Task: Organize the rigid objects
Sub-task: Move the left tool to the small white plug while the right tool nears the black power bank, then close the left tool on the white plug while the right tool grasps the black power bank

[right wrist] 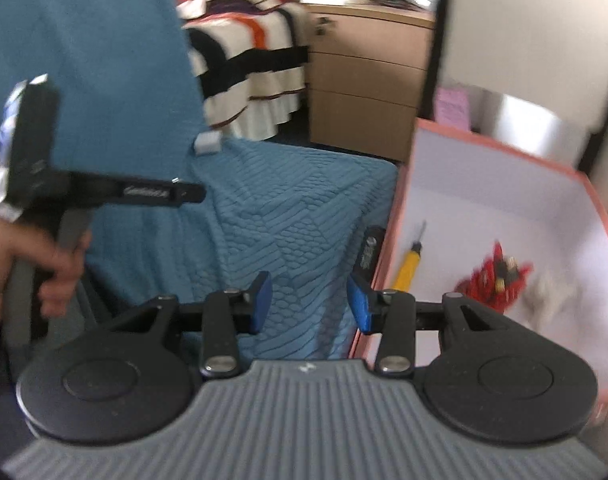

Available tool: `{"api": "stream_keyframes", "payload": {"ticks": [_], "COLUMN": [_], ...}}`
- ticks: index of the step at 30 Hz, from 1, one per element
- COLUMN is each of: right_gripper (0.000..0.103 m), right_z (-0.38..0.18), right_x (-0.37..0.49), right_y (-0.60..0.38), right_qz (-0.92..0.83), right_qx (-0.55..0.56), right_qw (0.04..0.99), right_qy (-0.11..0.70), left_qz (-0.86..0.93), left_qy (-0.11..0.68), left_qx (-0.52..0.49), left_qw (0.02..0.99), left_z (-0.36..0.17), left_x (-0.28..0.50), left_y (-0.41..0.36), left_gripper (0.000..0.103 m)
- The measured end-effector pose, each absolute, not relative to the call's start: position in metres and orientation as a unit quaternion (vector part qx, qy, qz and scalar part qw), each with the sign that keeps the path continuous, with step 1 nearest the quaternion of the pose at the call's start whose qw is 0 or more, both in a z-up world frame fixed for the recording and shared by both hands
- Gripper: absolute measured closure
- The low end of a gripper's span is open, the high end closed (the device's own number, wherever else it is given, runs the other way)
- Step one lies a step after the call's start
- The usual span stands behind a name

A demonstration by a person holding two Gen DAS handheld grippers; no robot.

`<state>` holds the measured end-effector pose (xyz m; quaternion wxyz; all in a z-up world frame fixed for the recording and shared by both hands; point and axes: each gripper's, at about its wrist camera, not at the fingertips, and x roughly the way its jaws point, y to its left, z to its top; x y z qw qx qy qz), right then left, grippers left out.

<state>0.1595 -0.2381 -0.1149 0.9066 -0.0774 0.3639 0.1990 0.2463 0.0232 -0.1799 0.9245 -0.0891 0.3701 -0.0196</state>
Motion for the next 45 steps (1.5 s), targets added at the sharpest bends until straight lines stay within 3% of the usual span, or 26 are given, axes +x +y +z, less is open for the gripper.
{"api": "stream_keyframes", "payload": {"ticks": [2, 4, 6, 9, 24, 30, 37, 41, 45], "right_gripper": [0.057, 0.048, 0.033, 0.022, 0.022, 0.022, 0.023, 0.021, 0.027], "right_z": [-0.115, -0.116, -0.118, -0.121, -0.175, -0.207, -0.231, -0.232, -0.233], "right_x": [0.169, 0.181, 0.195, 0.216, 0.288, 0.315, 0.338, 0.34, 0.334], "right_y": [-0.234, -0.231, -0.23, -0.225, -0.173, -0.157, -0.155, -0.156, -0.153], "right_qz": [0.225, 0.254, 0.274, 0.295, 0.431, 0.452, 0.436, 0.435, 0.439], "right_qx": [-0.114, -0.143, -0.173, -0.231, -0.548, -0.571, -0.565, -0.57, -0.579], "right_qw": [0.897, 0.884, 0.869, 0.847, 0.595, 0.499, 0.466, 0.456, 0.447], "right_qy": [0.363, 0.365, 0.373, 0.377, 0.4, 0.47, 0.523, 0.527, 0.522], "left_qz": [-0.012, -0.003, 0.004, 0.026, 0.079, 0.103, 0.138, 0.153, 0.154], "left_qy": [0.375, 0.379, 0.376, 0.362, 0.358, 0.359, 0.357, 0.357, 0.366], "left_qx": [-0.092, -0.088, -0.083, -0.078, -0.036, -0.036, -0.059, -0.065, -0.081], "left_qw": [0.923, 0.921, 0.923, 0.928, 0.93, 0.927, 0.922, 0.919, 0.914], "left_z": [-0.193, -0.203, -0.21, -0.217, -0.24, -0.248, -0.254, -0.257, -0.26], "left_x": [0.261, 0.275, 0.29, 0.311, 0.394, 0.41, 0.436, 0.451, 0.462], "left_y": [0.032, 0.039, 0.046, 0.058, 0.076, 0.078, 0.095, 0.102, 0.11], "left_gripper": [0.035, 0.035, 0.034, 0.03, 0.029, 0.029, 0.029, 0.029, 0.029]}}
